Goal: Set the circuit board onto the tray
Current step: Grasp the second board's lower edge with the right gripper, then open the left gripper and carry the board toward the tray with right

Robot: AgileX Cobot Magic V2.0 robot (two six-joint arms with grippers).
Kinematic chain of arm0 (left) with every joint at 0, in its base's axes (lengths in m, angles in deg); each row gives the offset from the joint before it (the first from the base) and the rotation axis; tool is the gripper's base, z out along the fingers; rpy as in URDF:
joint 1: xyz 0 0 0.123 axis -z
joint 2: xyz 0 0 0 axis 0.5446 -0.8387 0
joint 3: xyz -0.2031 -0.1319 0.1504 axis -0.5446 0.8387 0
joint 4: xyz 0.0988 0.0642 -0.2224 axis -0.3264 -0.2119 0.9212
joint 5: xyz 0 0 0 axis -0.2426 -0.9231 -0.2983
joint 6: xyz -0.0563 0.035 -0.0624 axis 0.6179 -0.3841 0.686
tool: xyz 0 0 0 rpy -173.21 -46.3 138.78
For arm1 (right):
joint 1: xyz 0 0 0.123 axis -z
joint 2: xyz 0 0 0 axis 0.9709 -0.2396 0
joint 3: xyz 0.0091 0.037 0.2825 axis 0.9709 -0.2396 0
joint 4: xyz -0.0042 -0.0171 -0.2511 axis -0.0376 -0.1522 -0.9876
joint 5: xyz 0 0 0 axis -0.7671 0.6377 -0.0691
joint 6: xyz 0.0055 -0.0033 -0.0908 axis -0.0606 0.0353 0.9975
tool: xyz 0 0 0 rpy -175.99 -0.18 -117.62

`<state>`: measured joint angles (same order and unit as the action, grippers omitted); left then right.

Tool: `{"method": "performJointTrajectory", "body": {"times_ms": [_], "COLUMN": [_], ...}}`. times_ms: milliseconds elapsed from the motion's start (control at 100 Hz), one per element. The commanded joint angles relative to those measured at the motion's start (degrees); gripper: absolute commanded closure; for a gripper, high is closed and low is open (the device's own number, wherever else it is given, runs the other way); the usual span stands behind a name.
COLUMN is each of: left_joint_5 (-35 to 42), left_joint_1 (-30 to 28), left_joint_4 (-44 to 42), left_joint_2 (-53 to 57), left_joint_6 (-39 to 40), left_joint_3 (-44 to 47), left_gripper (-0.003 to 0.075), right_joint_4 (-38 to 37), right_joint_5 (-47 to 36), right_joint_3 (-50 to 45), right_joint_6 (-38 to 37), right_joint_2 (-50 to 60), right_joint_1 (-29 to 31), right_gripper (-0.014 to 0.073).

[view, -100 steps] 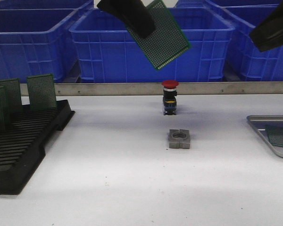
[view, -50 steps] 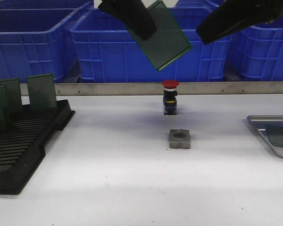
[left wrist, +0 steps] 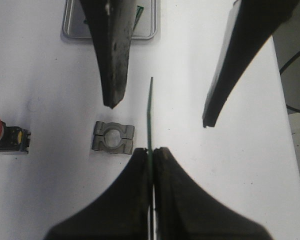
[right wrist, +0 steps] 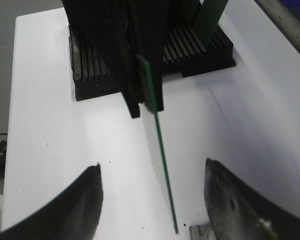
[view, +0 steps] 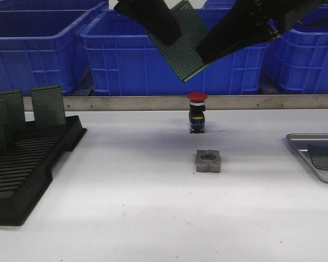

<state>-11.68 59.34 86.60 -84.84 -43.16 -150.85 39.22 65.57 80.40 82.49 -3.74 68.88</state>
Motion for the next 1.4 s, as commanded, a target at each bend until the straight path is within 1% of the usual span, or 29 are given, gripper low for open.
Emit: {"method": "performJointTrajectory", "body": {"times_ms": [0,70,140,190,380,450,520,570,610,630,640,680,710,730,760,780,810,860,900,940,990,1110,1250,1390], "left_joint_5": [-1.9,-1.9,-1.9,-1.9,-1.9,-1.9,-1.9,-1.9,-1.9,-1.9,-1.9,-1.9,-1.9,-1.9,-1.9,-1.9,-1.9,-1.9,-1.9,-1.9,-1.9,-1.9,-1.9,-1.9], "left_joint_1": [0.5,0.5,0.5,0.5,0.5,0.5,0.5,0.5,0.5,0.5,0.5,0.5,0.5,0.5,0.5,0.5,0.5,0.5,0.5,0.5,0.5,0.5,0.5,0.5], "left_joint_4": [3.8,3.8,3.8,3.8,3.8,3.8,3.8,3.8,3.8,3.8,3.8,3.8,3.8,3.8,3.8,3.8,3.8,3.8,3.8,3.8,3.8,3.8,3.8,3.8], "left_joint_2": [2.7,2.7,2.7,2.7,2.7,2.7,2.7,2.7,2.7,2.7,2.7,2.7,2.7,2.7,2.7,2.7,2.7,2.7,2.7,2.7,2.7,2.7,2.7,2.7], "left_joint_6": [0.6,0.6,0.6,0.6,0.6,0.6,0.6,0.6,0.6,0.6,0.6,0.6,0.6,0.6,0.6,0.6,0.6,0.6,0.6,0.6,0.6,0.6,0.6,0.6], "left_joint_3": [-1.5,-1.5,-1.5,-1.5,-1.5,-1.5,-1.5,-1.5,-1.5,-1.5,-1.5,-1.5,-1.5,-1.5,-1.5,-1.5,-1.5,-1.5,-1.5,-1.5,-1.5,-1.5,-1.5,-1.5], "left_gripper": [0.0738,0.0738,0.0738,0.0738,0.0738,0.0738,0.0733,0.0707,0.0661,0.0619,0.0619,0.0537,0.0456,0.0420,0.0330,0.0295,0.0216,0.0136,0.0104,0.0087,0.0090,0.0090,0.0091,0.0091], "right_joint_4": [5.9,6.8,6.9,6.9,6.9,6.9,6.9,6.9,6.9,6.9,6.9,6.9,6.9,6.8,6.8,6.8,6.8,6.7,6.6,6.3,5.7,2.9,-2.0,-4.8], "right_joint_5": [1.1,1.2,1.3,1.7,2.7,2.7,2.7,2.7,2.7,2.7,2.7,2.6,2.6,2.5,2.3,2.2,1.9,1.5,1.3,1.2,1.2,1.5,4.5,8.7], "right_joint_3": [1.7,1.7,1.7,1.7,1.7,1.7,1.7,1.7,1.7,1.7,1.7,1.7,1.7,1.7,1.7,1.7,1.7,1.7,1.7,1.7,1.7,1.7,1.7,1.6], "right_joint_6": [1.2,1.3,1.4,1.4,1.4,1.4,1.4,1.4,1.4,1.4,1.4,1.4,1.4,1.4,1.4,1.4,1.4,1.3,1.1,0.6,-0.5,-6.0,-13.8,-23.4], "right_joint_2": [1.2,0.7,0.4,0.2,0.0,0.0,0.0,0.0,0.0,0.0,0.0,0.0,0.0,0.0,0.0,0.0,0.1,0.2,0.3,0.5,0.8,2.3,3.7,3.9], "right_joint_1": [-0.1,-0.4,-0.7,-0.9,-1.0,-1.0,-1.0,-1.0,-1.0,-1.0,-1.0,-1.0,-1.0,-1.0,-1.0,-1.0,-1.0,-0.9,-0.9,-0.4,0.3,3.5,9.6,17.6], "right_gripper": [0.0128,0.0137,0.0188,0.0246,0.0532,0.0611,0.0668,0.0660,0.0663,0.0663,0.0663,0.0663,0.0663,0.0663,0.0663,0.0663,0.0663,0.0663,0.0663,0.0663,0.0663,0.0663,0.0663,0.0663]}}
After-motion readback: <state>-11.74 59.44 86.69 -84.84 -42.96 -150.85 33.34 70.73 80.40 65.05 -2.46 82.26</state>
